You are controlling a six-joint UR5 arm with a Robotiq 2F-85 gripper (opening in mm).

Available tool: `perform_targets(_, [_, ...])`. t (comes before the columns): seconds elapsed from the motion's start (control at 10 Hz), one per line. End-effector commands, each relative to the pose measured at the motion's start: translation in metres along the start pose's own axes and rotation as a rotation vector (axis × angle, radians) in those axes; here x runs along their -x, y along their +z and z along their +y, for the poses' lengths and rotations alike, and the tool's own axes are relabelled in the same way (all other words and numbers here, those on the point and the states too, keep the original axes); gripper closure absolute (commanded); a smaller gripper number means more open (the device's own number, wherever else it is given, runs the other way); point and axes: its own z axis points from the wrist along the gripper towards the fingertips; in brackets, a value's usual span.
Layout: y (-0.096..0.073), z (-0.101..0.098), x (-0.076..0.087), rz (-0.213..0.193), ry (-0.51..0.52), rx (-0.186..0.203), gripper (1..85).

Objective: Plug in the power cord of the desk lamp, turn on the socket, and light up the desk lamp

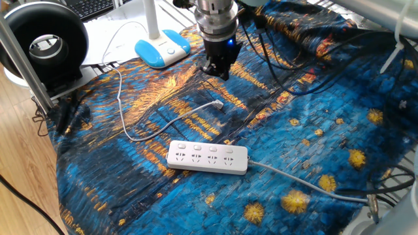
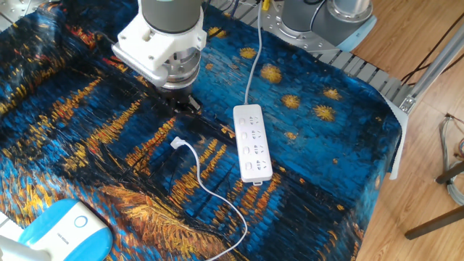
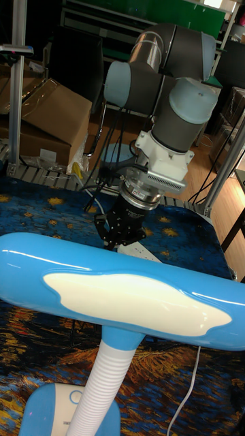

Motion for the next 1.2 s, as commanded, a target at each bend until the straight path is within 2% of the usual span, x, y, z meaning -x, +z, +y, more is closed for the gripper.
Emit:
perform_targets(0.0, [0.011,0.021,0.009,0.002,-0.009,0.075,84.3])
perform_targets(0.1, [0.021,0.011,0.020,0.009,-0.054,0.001,84.3])
perform_targets(0.2, [0.026,0.004,0.025,0.024,-0.083,-0.055,84.3])
perform_targets(0.4, [0.041,0.018,0.031,0.032,-0.067,-0.034,83.7])
perform_targets(0.5, [0.052,0.022,0.039,0.026,-0.079,-0.037,82.0])
perform_targets(0.6, [0.056,0.021,0.041,0.029,-0.079,-0.055,81.0])
perform_targets(0.8, [0.049,0.017,0.051,0.003,-0.089,-0.105,77.0])
perform_targets(1.0, [0.046,0.024,0.048,0.014,-0.074,-0.091,77.0])
perform_targets(1.1, [0.045,0.017,0.042,0.041,-0.097,-0.116,79.7])
